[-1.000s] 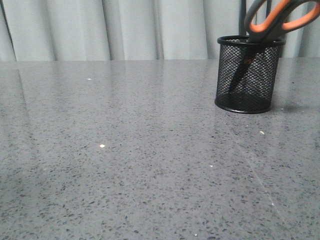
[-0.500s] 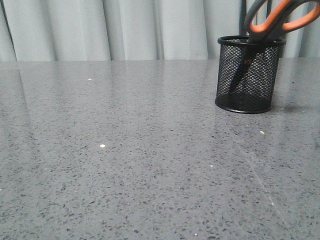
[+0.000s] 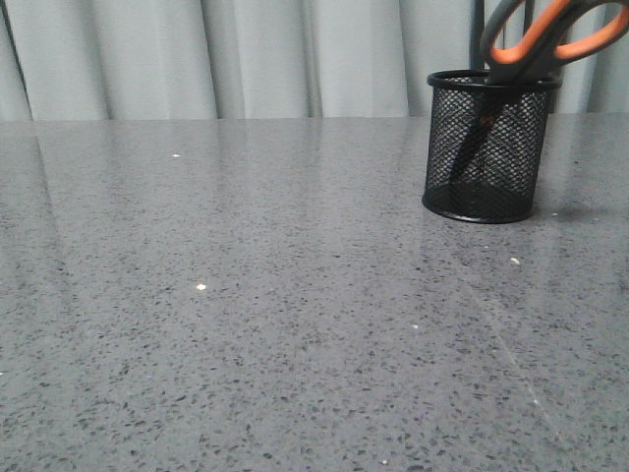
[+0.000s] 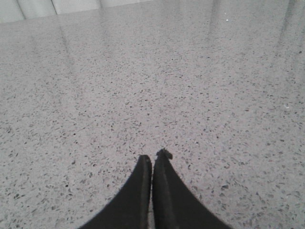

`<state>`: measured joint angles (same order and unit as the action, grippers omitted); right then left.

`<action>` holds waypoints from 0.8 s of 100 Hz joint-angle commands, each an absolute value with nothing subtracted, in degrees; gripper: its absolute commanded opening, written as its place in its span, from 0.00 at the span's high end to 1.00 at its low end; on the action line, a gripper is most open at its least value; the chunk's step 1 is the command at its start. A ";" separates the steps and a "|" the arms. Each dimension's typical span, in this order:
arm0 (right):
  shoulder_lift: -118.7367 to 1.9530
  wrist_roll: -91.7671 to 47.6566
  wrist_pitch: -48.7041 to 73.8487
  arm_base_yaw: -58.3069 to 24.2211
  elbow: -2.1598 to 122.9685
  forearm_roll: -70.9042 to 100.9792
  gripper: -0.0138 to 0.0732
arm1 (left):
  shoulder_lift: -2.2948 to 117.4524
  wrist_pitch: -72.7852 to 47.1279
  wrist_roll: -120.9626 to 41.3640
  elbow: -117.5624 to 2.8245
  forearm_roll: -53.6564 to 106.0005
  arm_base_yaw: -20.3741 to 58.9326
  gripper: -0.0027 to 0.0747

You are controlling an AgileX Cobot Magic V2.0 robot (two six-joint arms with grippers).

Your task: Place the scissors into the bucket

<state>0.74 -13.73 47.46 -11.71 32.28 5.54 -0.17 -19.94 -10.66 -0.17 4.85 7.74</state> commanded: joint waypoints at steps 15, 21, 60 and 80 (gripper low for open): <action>-0.78 -13.74 43.37 -11.46 33.38 5.48 0.89 | -1.07 -14.82 -10.02 2.24 4.91 7.69 0.99; -0.78 -13.74 43.37 -11.46 33.38 5.48 0.89 | -1.20 -14.81 -10.02 2.24 4.91 7.69 0.99; -0.78 -13.74 43.25 -11.46 33.00 5.48 0.89 | -1.20 -14.81 -10.02 2.24 4.91 7.69 0.99; -0.10 -13.74 43.22 -9.85 29.99 5.48 0.89 | -1.20 -14.81 -10.02 2.24 4.91 7.69 0.99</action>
<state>0.74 -13.73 47.46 -11.00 30.21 5.54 -0.17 -18.75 -10.66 -0.07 4.76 7.74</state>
